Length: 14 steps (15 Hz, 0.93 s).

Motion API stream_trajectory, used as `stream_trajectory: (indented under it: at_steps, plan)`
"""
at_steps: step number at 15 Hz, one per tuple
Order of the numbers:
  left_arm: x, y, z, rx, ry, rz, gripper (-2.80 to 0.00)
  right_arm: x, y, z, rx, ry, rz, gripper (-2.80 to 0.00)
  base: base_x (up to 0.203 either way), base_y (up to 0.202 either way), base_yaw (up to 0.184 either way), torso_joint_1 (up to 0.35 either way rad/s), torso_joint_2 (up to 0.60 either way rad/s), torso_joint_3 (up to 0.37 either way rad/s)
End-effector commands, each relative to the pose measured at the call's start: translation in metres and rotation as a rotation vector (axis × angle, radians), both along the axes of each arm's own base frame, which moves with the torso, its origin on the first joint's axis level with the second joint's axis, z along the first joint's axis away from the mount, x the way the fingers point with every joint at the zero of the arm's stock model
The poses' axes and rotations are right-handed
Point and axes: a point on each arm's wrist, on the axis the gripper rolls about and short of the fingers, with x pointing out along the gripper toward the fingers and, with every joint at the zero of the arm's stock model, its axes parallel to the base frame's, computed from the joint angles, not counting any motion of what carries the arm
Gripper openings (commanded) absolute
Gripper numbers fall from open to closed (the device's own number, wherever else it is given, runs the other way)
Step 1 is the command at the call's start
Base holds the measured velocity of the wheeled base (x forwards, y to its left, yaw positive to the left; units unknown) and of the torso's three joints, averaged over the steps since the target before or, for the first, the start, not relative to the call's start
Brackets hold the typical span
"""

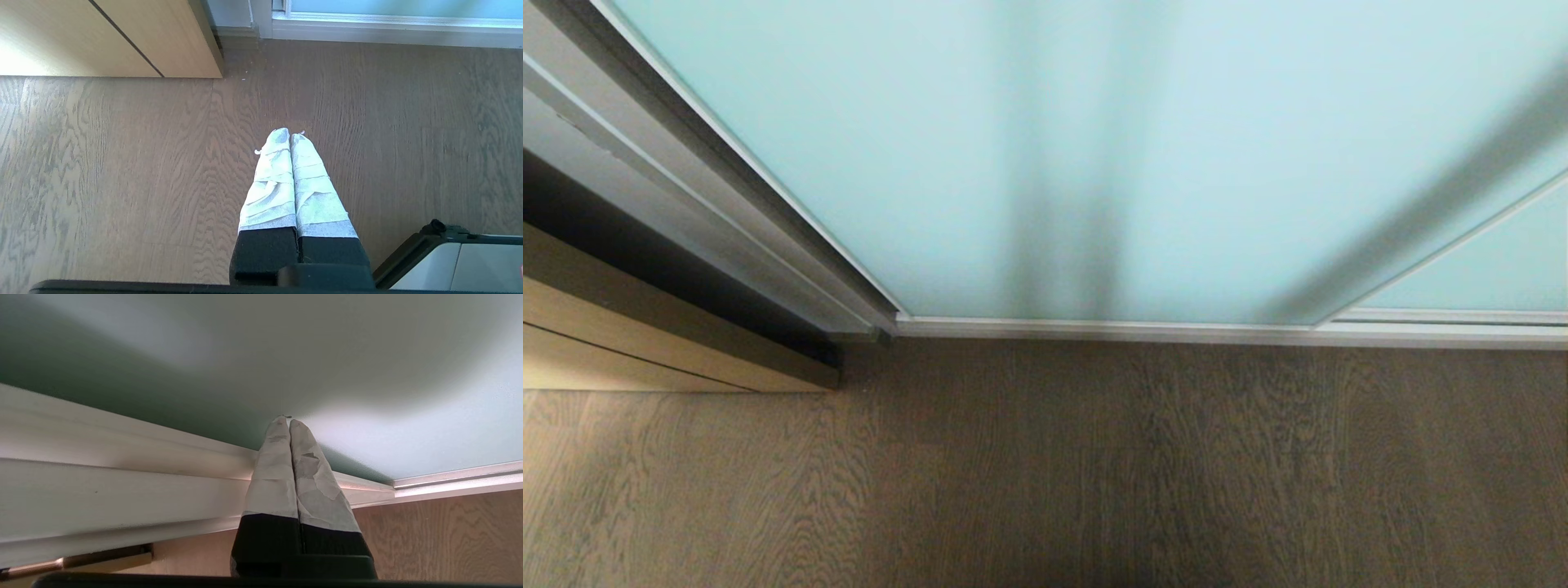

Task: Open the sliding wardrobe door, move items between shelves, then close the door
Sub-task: Close the door

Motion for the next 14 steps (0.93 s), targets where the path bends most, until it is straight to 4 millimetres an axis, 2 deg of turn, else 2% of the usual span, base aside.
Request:
stream_trajectory:
  at_steps: [1,6,8,10,14]
  plan:
    - [0.000,0.000,0.000,0.000,0.002,0.001,-2.80,0.000,0.003,0.001,-0.003,-0.003,0.016,-2.80,0.000,0.000,0.000,0.000,0.00,0.000]
    - [0.000,0.000,0.000,0.000,0.002,0.001,-2.80,0.001,-0.001,-0.002,0.002,0.003,0.003,-2.80,0.000,0.000,0.000,0.000,0.00,0.000]
    - [0.000,0.000,0.000,0.000,0.002,0.001,-2.80,-0.005,-0.005,-0.002,-0.010,-0.007,-0.058,-2.80,0.000,0.000,0.000,0.000,0.00,0.000]
    - [0.000,0.000,0.000,0.000,0.002,0.001,-2.80,-0.023,-0.008,0.005,-0.058,-0.041,-0.190,-2.80,0.000,0.000,0.000,0.000,0.00,0.000]
    - [0.000,0.000,0.000,0.000,0.002,0.001,-2.80,-0.063,-0.010,0.012,-0.351,-0.068,-0.546,-2.80,0.000,0.000,0.000,0.000,0.00,0.000]
